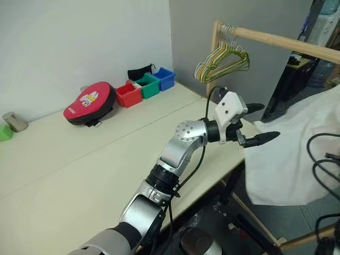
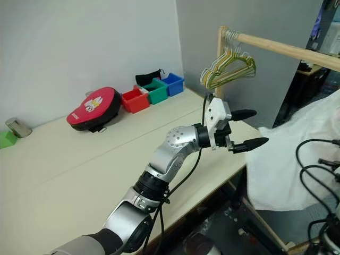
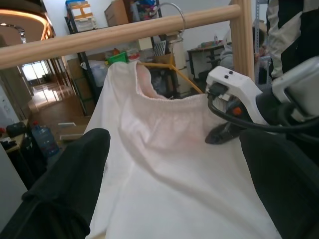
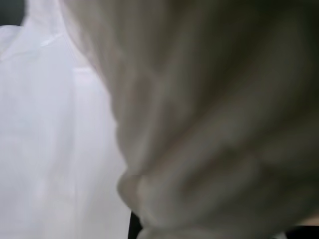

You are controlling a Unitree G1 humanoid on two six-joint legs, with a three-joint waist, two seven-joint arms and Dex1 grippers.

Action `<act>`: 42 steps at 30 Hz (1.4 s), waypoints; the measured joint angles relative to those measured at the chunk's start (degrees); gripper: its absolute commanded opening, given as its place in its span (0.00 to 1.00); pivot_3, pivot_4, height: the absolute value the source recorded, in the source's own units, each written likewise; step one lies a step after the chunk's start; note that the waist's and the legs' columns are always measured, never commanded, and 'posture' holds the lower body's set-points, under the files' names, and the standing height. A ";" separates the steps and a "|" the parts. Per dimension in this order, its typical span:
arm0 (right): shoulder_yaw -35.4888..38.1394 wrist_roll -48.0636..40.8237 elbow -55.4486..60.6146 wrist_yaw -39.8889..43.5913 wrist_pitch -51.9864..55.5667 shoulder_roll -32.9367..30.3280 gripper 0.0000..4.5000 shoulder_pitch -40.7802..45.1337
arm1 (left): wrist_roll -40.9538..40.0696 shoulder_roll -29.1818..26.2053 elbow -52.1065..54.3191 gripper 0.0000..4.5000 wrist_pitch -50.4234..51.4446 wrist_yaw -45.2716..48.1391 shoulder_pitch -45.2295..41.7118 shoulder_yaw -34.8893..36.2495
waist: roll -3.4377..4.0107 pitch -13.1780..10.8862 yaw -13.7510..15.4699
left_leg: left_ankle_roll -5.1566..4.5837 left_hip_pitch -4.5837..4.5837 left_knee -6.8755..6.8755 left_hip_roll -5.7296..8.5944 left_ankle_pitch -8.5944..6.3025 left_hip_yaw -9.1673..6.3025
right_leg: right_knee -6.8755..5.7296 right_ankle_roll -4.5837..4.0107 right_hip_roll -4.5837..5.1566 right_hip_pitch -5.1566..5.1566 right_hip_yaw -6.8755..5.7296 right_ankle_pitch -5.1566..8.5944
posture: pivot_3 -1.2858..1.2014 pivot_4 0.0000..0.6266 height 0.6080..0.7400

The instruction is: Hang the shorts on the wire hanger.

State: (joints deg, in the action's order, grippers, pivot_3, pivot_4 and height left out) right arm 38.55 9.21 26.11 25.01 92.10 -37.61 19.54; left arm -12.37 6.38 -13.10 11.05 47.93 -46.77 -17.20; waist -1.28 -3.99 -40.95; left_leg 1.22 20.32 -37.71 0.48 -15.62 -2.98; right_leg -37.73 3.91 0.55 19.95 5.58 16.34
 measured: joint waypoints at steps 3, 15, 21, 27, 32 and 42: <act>0.41 -1.94 -6.14 0.11 0.01 -3.31 0.00 2.20 | -0.01 -0.11 0.08 0.99 0.04 -0.10 0.03 -0.07 | 0.01 -0.01 -0.12 | 0.03 0.00 0.00 0.06 -0.06 0.06 | 0.09 0.04 0.07 -0.04 0.13 0.01 | 0.27 0.06 1.00; 4.32 -6.79 -34.68 -1.10 -0.26 -14.97 0.00 14.01 | 1.20 0.20 -0.60 0.99 -1.14 -3.52 -0.09 -0.33 | 0.06 -0.11 1.38 | -0.23 -0.37 0.00 0.51 -0.27 0.07 | 0.77 0.31 0.54 -0.78 0.21 0.11 | 0.28 0.07 1.00; 5.95 -9.60 -33.43 -2.25 -0.03 -10.90 0.12 14.89 | 1.41 -0.01 0.00 1.00 -1.13 -3.58 0.80 -0.71 | 0.03 -0.12 1.58 | -0.31 -0.37 -0.11 0.74 -0.31 0.11 | 0.88 0.43 0.74 -0.89 0.35 0.14 | 0.29 0.07 1.00; 5.07 -10.72 -28.57 -4.85 -0.01 -8.74 0.39 11.60 | 1.48 -0.63 0.26 1.00 -1.13 -3.55 1.07 -0.90 | 0.06 -0.13 2.57 | -0.34 -0.36 -0.06 0.77 -0.33 0.06 | 0.87 0.59 0.78 -0.87 0.32 0.15 | 0.29 0.06 1.00; 4.02 -10.63 -20.96 -7.09 -0.01 -8.49 0.63 7.77 | 1.48 -0.70 0.30 1.00 -1.13 -3.56 1.16 -0.91 | 0.05 -0.13 3.33 | -0.35 -0.33 -0.05 0.76 -0.35 0.02 | 0.89 0.71 0.78 -0.85 0.29 0.12 | 0.28 0.05 1.00; 4.29 -9.97 -7.15 -11.15 -0.01 -6.67 1.00 2.73 | 1.42 -0.29 0.30 1.00 -1.54 -3.23 1.30 -1.30 | 0.06 -0.12 2.85 | -0.34 -0.33 -0.05 0.77 -0.38 0.01 | 0.89 0.58 0.82 -0.82 0.29 0.22 | 0.26 0.02 1.00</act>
State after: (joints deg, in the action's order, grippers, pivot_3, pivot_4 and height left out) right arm 42.84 -0.76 18.96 13.86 92.09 -44.28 22.27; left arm -10.95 6.09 -12.79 9.51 44.70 -45.47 -18.51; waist -1.22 -4.11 -38.10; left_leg 0.87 19.99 -37.76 1.25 -16.00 -2.96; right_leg -36.84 4.49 1.37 19.13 5.87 16.56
